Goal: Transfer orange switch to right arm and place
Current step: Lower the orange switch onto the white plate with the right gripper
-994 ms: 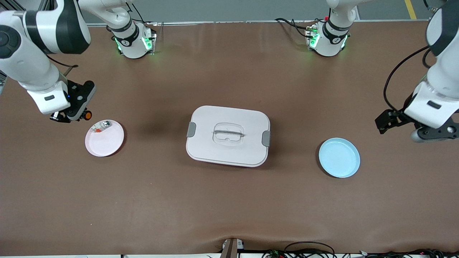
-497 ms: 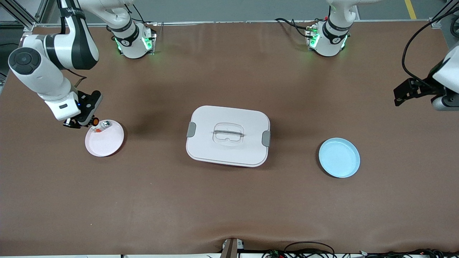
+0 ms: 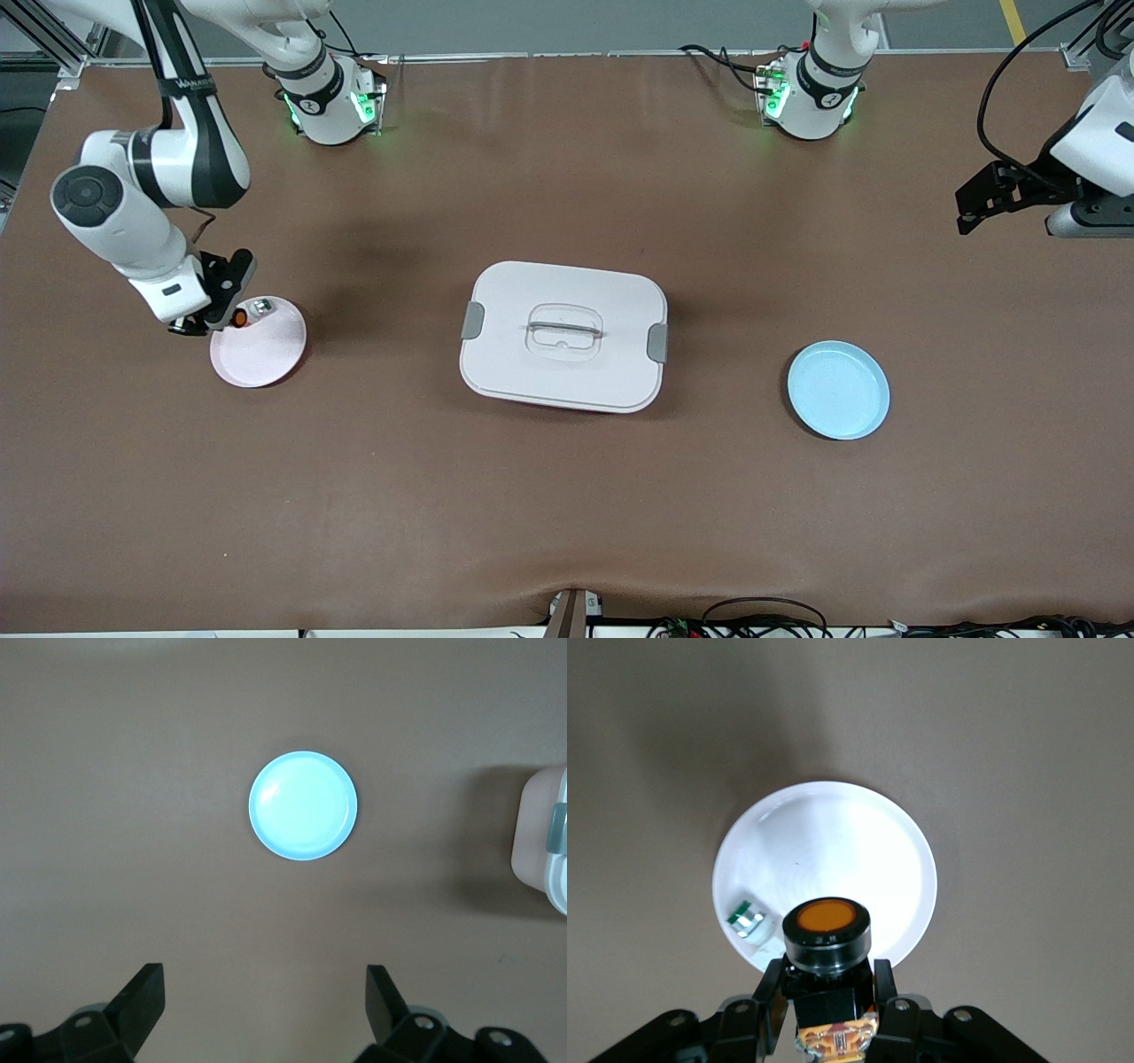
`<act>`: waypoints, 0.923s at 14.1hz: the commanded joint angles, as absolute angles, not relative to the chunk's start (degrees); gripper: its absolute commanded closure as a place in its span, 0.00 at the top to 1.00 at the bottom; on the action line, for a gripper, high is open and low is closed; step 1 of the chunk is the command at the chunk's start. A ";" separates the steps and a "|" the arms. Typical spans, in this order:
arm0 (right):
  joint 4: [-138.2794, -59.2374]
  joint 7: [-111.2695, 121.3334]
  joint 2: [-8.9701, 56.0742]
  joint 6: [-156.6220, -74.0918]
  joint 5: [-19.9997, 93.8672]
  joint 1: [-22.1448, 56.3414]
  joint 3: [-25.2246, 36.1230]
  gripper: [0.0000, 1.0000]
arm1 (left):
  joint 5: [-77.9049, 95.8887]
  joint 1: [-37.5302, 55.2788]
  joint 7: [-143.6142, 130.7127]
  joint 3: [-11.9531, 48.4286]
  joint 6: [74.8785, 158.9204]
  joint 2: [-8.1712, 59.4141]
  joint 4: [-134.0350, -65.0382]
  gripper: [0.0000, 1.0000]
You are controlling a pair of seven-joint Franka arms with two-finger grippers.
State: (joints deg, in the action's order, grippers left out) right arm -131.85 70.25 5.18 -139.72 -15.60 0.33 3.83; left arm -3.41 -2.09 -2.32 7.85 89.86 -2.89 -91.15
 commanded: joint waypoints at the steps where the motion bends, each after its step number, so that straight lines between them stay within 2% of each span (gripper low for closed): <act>1: -131.49 70.23 8.08 -142.81 -17.67 -1.14 2.90 0.00 | -2.20 -1.93 -2.55 7.47 88.86 -5.53 -93.16 1.00; 3: -131.48 69.96 10.71 -146.14 -17.67 -1.49 2.90 0.01 | -0.36 -2.02 -2.55 7.38 88.86 -5.54 -93.25 1.00; 4: -131.40 69.87 12.20 -147.64 -17.75 -1.49 3.07 0.04 | -0.18 -2.02 -2.64 7.38 88.68 -5.45 -93.34 1.00; 13: -131.31 69.87 17.92 -152.57 -17.84 -2.46 3.34 0.05 | -0.79 -1.85 -2.90 7.30 87.01 -4.66 -92.64 1.00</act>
